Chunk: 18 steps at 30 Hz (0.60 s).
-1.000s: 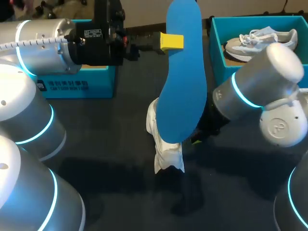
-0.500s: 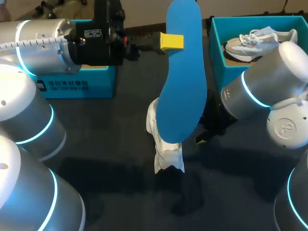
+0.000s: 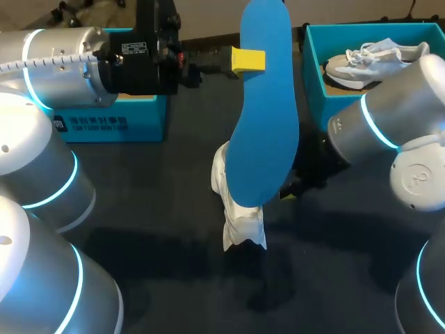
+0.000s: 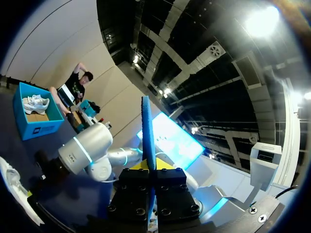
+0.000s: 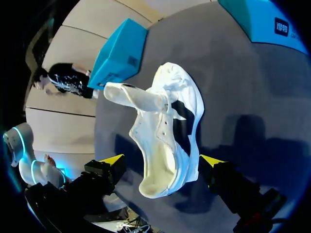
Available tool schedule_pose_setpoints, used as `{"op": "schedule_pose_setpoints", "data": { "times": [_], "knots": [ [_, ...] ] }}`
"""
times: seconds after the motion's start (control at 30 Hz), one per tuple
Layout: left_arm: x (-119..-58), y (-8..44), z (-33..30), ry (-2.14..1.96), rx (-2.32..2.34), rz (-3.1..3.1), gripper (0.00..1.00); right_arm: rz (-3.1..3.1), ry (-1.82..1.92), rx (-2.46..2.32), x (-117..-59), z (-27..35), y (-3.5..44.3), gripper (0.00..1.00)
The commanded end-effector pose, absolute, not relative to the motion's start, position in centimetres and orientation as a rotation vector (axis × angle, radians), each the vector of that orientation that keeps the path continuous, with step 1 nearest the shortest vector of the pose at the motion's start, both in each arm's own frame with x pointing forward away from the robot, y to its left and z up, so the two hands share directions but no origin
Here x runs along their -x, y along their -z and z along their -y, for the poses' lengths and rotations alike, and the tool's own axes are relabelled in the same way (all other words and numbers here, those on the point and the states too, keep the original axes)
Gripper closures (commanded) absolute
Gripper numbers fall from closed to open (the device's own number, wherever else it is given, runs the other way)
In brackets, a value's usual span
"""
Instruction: Take the shoe out of the shoebox, open the shoe tongue, remove and reinsert the insole, then place the shoe into the shoebox
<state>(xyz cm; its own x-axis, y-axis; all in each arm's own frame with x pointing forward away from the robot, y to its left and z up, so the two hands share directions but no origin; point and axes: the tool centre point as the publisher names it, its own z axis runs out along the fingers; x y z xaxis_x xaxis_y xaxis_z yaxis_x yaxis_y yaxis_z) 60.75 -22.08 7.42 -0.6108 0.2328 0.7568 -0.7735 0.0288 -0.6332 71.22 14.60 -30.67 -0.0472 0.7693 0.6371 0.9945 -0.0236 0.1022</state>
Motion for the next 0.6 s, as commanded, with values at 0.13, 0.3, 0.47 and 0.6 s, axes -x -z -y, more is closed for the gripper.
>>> {"op": "schedule_pose_setpoints", "data": {
  "times": [0.13,0.3,0.47,0.6],
  "knots": [
    [-60.7,-7.3,22.1,-1.684,-0.568,1.553,1.00,1.835,0.856,1.802,-70.5,-12.7,28.8,0.00],
    [-60.7,-7.3,22.1,-1.684,-0.568,1.553,1.00,1.772,0.927,1.768,-70.9,-12.3,27.7,0.00],
    [-60.7,-7.3,22.1,-1.684,-0.568,1.553,1.00,1.756,0.937,1.774,-70.9,-12.2,27.7,0.00],
    [-60.7,-7.3,22.1,-1.684,-0.568,1.553,1.00,1.756,0.937,1.774,-70.9,-12.2,27.7,0.00]
  ]
}}
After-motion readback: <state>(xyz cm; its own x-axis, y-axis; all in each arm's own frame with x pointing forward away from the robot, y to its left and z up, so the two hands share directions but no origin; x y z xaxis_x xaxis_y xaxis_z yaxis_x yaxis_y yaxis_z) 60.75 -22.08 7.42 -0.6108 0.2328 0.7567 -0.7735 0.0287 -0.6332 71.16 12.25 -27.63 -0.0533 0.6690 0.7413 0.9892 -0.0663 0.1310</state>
